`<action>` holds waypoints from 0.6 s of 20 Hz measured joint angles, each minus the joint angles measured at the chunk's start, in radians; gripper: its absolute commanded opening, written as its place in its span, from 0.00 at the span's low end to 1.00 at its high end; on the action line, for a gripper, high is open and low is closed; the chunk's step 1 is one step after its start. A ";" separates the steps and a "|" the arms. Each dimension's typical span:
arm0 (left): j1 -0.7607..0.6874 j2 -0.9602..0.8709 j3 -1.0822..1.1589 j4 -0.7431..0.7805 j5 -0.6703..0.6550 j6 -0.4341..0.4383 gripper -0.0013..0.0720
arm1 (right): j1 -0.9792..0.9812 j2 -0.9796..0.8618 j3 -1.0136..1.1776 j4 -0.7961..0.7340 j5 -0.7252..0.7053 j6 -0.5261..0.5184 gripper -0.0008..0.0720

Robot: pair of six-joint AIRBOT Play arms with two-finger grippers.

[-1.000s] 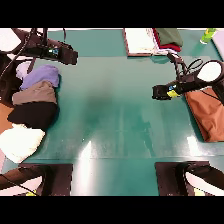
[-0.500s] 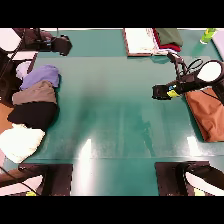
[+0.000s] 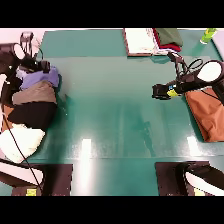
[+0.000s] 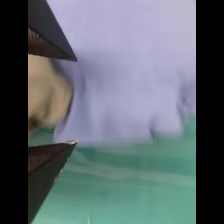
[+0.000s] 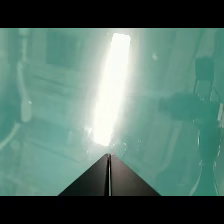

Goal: Fold the shirts.

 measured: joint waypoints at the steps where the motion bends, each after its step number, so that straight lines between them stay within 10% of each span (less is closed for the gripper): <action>1: 0.016 -0.027 0.000 0.000 0.001 -0.001 0.82 | 0.000 0.000 0.000 0.000 0.000 0.000 0.04; 4: 0.042 -0.087 0.000 0.003 0.023 -0.002 0.82 | 0.000 0.000 0.000 0.000 -0.001 0.000 0.04; 6: 0.049 -0.104 0.002 0.002 0.048 -0.002 0.51 | 0.000 0.000 0.000 0.000 -0.002 0.000 0.04; 8: 0.054 -0.112 0.008 0.003 0.069 -0.003 0.51 | 0.000 0.000 0.000 0.000 -0.002 0.000 0.04; 10: 0.055 -0.117 0.021 0.002 0.079 -0.004 0.08 | 0.000 0.000 0.000 0.002 -0.002 0.000 0.04; 12: 0.057 -0.119 0.053 0.002 0.077 -0.004 0.06 | 0.000 0.000 0.000 0.005 -0.001 0.000 0.04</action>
